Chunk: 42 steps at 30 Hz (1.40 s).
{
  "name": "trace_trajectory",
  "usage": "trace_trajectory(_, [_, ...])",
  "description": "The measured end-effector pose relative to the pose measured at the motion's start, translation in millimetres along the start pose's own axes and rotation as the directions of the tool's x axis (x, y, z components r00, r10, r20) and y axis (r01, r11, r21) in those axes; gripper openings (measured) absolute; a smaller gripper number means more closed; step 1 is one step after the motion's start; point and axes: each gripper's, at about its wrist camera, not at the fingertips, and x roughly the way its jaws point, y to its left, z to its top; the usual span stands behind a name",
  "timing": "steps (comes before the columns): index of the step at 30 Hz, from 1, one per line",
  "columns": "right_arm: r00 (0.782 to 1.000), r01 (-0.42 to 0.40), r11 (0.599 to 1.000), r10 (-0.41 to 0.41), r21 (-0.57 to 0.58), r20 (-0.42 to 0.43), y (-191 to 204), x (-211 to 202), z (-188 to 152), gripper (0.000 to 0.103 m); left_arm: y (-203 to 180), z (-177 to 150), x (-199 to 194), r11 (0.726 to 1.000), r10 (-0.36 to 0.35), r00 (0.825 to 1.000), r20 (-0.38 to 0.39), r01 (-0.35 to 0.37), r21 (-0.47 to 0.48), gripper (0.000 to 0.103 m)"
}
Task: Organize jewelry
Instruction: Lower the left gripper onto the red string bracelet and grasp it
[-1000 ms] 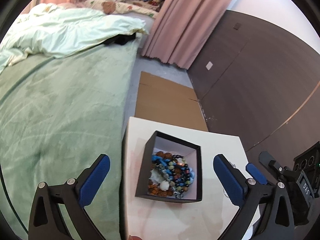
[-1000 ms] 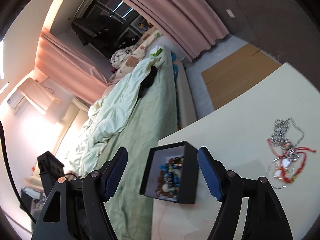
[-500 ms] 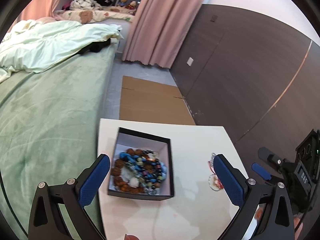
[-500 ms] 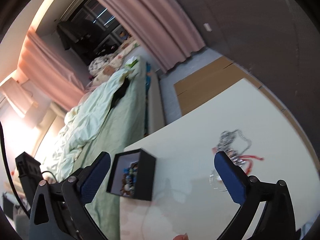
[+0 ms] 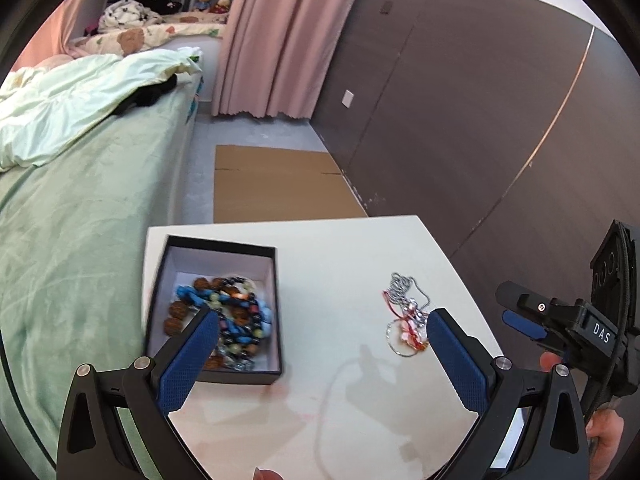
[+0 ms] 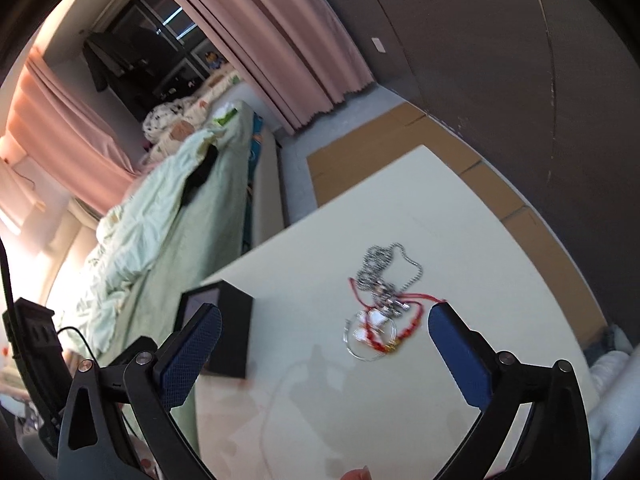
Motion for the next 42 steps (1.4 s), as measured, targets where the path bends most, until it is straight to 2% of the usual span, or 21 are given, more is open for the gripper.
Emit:
trace_trajectory(9, [0.999,0.004,1.000,-0.002,0.027,-0.050,-32.8,-12.2,2.5,0.103,-27.5,-11.9,27.7,1.000,-0.022,0.997,-0.072,0.023,0.019,0.103])
trace_trajectory(16, [0.997,-0.009,0.993,0.018,0.121,-0.075,-65.1,-16.2,8.1,0.103,-40.6,-15.9,46.8,0.998,-0.015,0.996,-0.083,0.019,0.054,0.099])
trace_trajectory(19, [0.997,-0.006,0.988,0.018,0.151,-0.076,-72.9,-17.2,10.6,0.096,-47.5,-16.7,58.8,0.997,-0.029,0.994,-0.102,0.035,0.066,0.089])
trace_trajectory(21, [0.997,0.001,0.985,0.013,0.170,-0.081,-78.1,-16.3,12.3,0.082,-53.7,-18.9,69.1,0.995,-0.053,0.990,-0.127,0.062,0.072,0.075])
trace_trajectory(27, [0.996,0.005,0.976,0.015,0.217,-0.091,-90.4,-12.7,14.8,0.070,-69.6,-26.4,90.1,0.990,-0.091,0.981,-0.173,0.107,0.090,0.048])
trace_trajectory(29, [0.995,0.006,0.974,0.016,0.225,-0.094,-92.6,-11.2,16.1,0.069,-73.7,-29.0,96.4,0.989,-0.102,0.977,-0.187,0.120,0.086,0.043])
trace_trajectory(33, [0.994,-0.011,0.966,0.038,0.257,-0.100,-98.0,-8.5,17.9,0.069,-84.6,-36.9,110.0,0.986,-0.108,0.971,-0.212,0.132,0.101,0.037])
trace_trajectory(42, [0.995,-0.007,0.957,0.035,0.290,-0.091,-109.5,-9.6,21.0,0.069,-102.7,-49.0,132.6,0.982,-0.028,0.976,-0.216,0.068,0.178,0.037])
